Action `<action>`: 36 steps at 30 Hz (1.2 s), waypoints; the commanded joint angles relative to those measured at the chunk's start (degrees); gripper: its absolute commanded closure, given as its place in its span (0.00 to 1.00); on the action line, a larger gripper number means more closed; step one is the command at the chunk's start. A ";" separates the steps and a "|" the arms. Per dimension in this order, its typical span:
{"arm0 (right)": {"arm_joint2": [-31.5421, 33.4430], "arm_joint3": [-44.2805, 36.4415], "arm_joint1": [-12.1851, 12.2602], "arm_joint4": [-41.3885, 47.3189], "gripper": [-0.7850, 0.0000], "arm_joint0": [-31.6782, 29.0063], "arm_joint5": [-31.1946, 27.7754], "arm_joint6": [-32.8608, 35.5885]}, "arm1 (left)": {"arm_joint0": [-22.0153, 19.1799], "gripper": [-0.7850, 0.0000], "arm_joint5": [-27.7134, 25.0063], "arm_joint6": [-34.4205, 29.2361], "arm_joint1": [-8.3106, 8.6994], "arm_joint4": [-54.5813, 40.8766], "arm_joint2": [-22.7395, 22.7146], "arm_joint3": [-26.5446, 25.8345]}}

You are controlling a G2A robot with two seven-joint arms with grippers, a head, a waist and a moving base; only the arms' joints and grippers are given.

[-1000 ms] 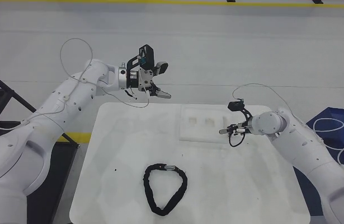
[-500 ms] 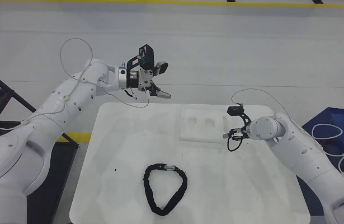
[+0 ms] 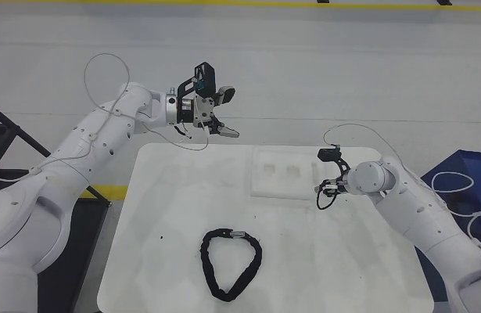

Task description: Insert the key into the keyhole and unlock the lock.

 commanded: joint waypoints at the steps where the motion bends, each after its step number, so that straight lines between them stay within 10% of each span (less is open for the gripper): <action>1: -0.16 0.73 -0.36 -0.19 0.68 0.18 0.03 -0.20 | 0.00 0.00 0.00 0.01 0.00 0.00 0.00 0.00; 17: -1.29 6.21 -3.22 -1.03 0.80 1.61 0.41 0.13 | 0.00 0.00 0.00 0.01 0.00 0.00 0.00 0.00; 22: -1.36 8.10 -4.06 -0.76 1.00 2.22 0.81 0.88 | 0.00 0.00 0.00 0.01 0.00 0.00 0.00 0.00; 36: 1.75 5.42 -3.50 -3.42 1.00 4.89 0.88 6.03 | 0.00 0.00 0.00 0.01 0.00 0.00 0.00 0.00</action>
